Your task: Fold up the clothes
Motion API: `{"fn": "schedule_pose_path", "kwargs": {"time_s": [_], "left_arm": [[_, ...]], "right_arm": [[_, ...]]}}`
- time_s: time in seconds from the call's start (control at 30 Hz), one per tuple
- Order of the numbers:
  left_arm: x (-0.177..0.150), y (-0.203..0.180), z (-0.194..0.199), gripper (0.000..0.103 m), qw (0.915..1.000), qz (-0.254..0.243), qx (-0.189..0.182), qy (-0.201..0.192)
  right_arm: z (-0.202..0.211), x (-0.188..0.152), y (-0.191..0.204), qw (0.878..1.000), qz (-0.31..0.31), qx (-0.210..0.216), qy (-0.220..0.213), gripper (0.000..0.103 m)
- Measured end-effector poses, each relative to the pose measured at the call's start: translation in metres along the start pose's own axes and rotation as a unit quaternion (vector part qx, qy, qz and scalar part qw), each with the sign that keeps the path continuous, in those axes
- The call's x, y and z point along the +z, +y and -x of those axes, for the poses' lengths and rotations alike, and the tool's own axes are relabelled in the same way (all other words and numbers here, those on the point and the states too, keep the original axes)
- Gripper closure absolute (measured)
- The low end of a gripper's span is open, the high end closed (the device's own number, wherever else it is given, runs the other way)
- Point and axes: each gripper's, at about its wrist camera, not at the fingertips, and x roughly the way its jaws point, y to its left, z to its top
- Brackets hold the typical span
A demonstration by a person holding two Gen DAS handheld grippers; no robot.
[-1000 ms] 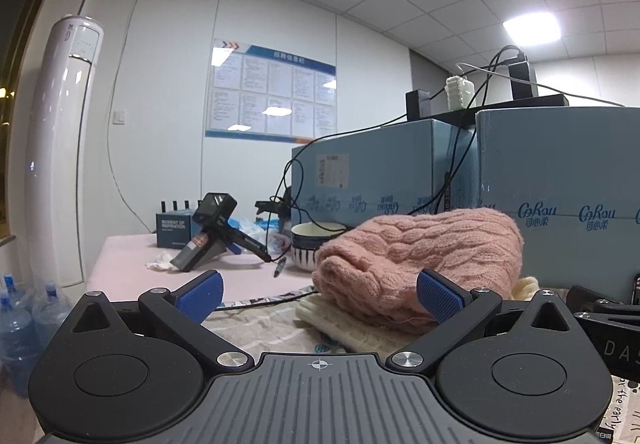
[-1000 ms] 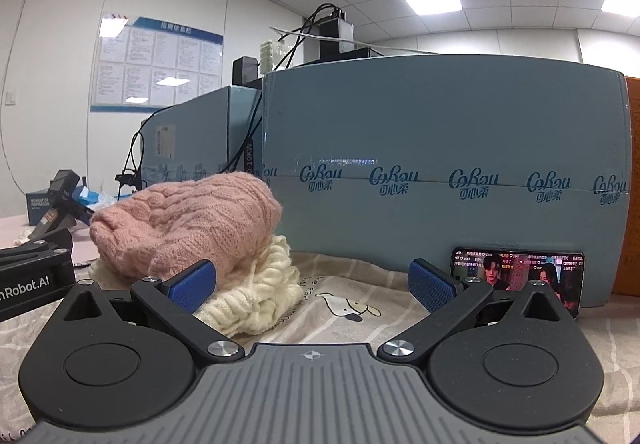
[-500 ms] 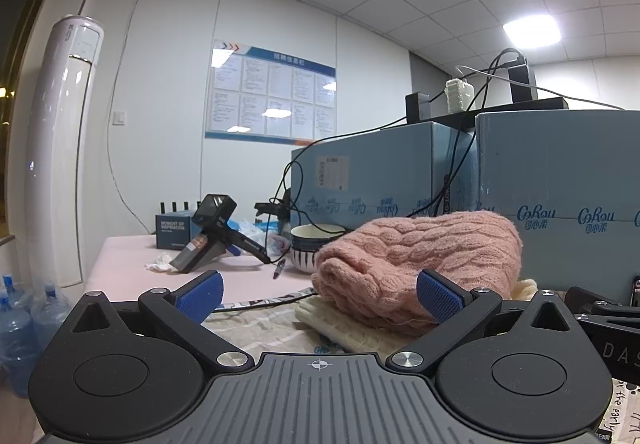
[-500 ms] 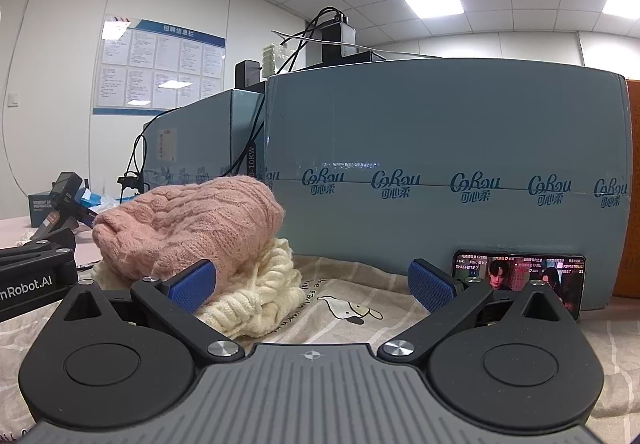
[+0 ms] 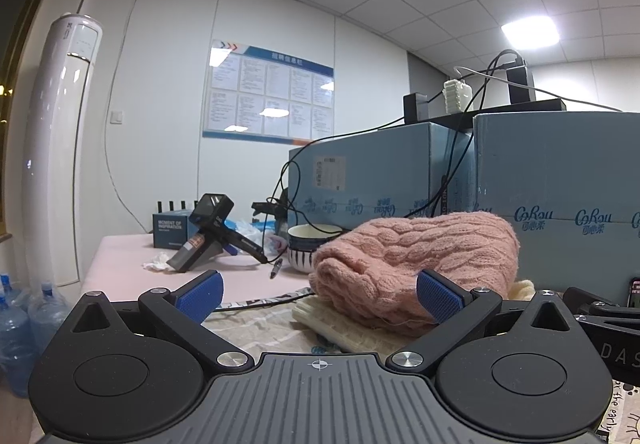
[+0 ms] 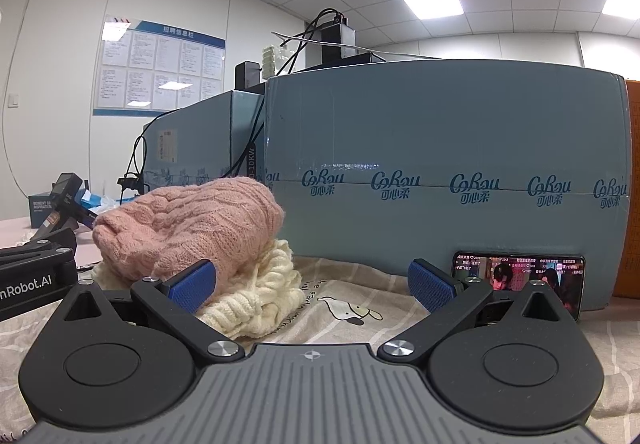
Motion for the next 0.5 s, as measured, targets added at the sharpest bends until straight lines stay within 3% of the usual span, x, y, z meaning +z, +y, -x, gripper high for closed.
{"fn": "schedule_pose_path", "kwargs": {"time_s": [0.23, 0.5], "left_arm": [[0.001, 0.001, 0.000, 0.000, 1.0000, 0.005, -0.004, 0.000], [0.005, 0.012, 0.001, 0.000, 0.9985, 0.044, -0.032, 0.004]], "right_arm": [[0.004, 0.000, -0.002, 1.000, -0.005, -0.001, -0.008, 0.000], [0.015, 0.004, -0.001, 1.000, -0.002, -0.009, -0.030, 0.000]]}}
